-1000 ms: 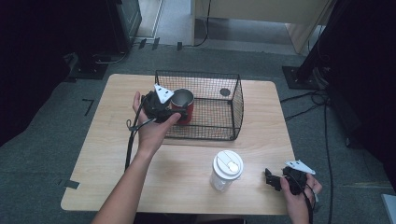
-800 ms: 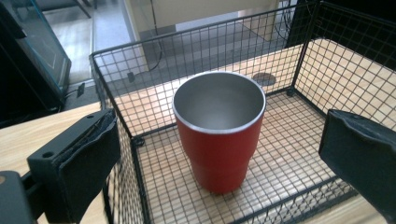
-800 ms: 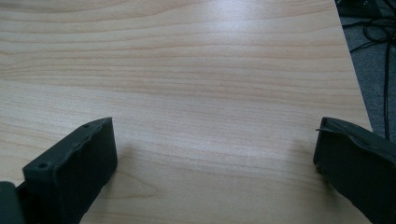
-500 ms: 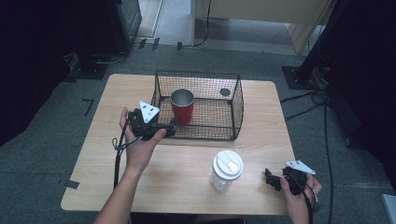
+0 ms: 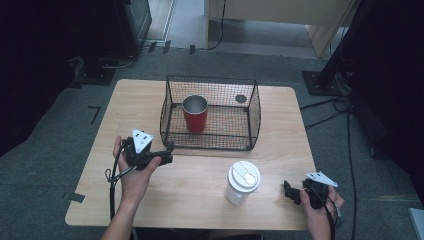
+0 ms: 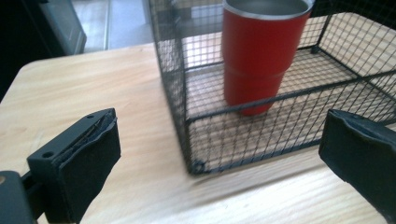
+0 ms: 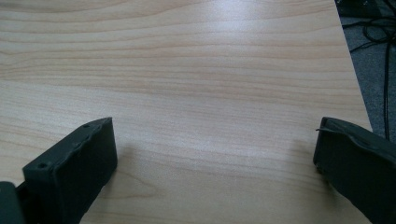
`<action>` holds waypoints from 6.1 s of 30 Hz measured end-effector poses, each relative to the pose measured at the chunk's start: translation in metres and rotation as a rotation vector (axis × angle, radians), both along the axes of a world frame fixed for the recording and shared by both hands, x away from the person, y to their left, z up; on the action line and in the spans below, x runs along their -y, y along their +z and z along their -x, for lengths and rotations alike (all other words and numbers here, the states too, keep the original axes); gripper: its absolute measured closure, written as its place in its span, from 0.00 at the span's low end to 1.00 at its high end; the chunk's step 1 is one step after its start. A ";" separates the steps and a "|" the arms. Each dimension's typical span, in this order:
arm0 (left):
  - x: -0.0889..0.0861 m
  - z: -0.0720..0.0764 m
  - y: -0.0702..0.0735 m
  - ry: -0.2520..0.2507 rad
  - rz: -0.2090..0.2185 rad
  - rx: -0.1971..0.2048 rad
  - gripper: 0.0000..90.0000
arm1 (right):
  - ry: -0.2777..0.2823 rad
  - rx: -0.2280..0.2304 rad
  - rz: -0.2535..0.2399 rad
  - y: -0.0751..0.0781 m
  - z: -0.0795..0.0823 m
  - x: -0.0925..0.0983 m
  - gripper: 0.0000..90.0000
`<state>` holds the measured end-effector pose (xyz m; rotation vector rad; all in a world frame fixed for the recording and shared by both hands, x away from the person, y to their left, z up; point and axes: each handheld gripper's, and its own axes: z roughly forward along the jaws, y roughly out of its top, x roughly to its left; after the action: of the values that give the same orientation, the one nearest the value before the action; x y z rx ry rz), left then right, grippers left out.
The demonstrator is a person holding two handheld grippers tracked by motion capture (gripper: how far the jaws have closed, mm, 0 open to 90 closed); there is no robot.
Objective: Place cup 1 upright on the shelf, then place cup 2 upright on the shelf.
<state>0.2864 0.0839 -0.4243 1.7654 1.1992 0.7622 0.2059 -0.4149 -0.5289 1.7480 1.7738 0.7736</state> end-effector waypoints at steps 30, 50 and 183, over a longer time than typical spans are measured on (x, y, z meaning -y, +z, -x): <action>-0.083 0.035 -0.062 0.138 -0.077 -0.122 0.00 | -0.001 0.000 -0.001 0.000 0.000 0.000 0.00; -0.123 0.049 -0.094 0.210 -0.193 -0.246 0.00 | 0.000 0.000 0.000 0.000 0.000 0.000 0.00; -0.132 0.044 -0.096 0.119 -0.094 -0.322 0.00 | 0.383 0.366 -0.100 0.084 0.036 -0.173 0.18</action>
<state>0.2424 0.2157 -0.5206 1.9605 1.5134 0.6246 0.1695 -0.2415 -0.4449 1.2305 1.8514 1.2698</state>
